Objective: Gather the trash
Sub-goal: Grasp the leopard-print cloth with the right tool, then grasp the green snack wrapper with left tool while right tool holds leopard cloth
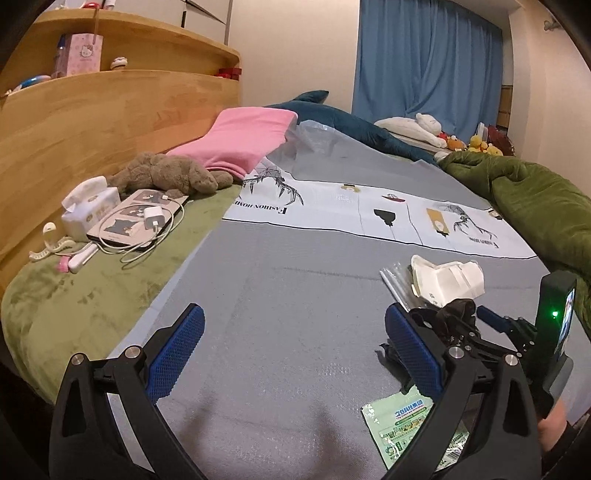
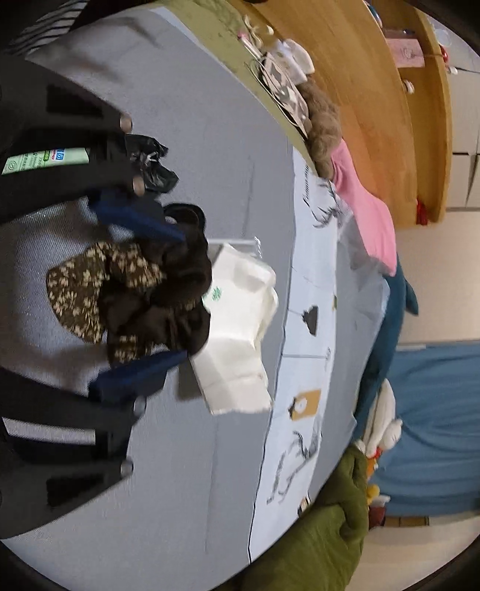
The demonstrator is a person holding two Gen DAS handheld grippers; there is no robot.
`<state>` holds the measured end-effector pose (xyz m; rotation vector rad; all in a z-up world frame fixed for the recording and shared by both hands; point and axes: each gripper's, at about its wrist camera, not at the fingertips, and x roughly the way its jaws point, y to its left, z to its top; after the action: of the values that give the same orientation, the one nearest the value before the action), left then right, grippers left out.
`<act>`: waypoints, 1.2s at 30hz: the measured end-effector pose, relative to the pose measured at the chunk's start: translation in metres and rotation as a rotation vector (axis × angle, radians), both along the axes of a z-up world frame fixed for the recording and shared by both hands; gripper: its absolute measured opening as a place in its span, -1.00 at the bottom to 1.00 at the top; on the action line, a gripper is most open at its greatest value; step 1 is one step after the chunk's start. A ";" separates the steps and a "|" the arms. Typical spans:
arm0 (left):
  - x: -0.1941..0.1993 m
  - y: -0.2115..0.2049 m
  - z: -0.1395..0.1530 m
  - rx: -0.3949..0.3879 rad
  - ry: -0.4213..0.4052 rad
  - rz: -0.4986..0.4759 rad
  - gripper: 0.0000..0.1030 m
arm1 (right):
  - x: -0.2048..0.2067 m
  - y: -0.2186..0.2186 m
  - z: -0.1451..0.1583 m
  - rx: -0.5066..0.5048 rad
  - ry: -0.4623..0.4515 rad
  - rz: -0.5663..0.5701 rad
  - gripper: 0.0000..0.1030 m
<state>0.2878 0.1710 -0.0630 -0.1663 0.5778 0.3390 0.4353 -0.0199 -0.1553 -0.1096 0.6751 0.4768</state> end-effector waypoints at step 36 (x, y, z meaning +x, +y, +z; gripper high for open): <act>-0.040 -0.140 -0.092 0.118 -0.057 -0.408 0.84 | -0.044 -0.119 0.020 0.046 -0.016 -0.233 -0.93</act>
<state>0.2480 0.0310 -0.1553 0.0569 0.5198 -0.0276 0.3917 -0.1391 -0.1356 0.0086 0.6512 0.2672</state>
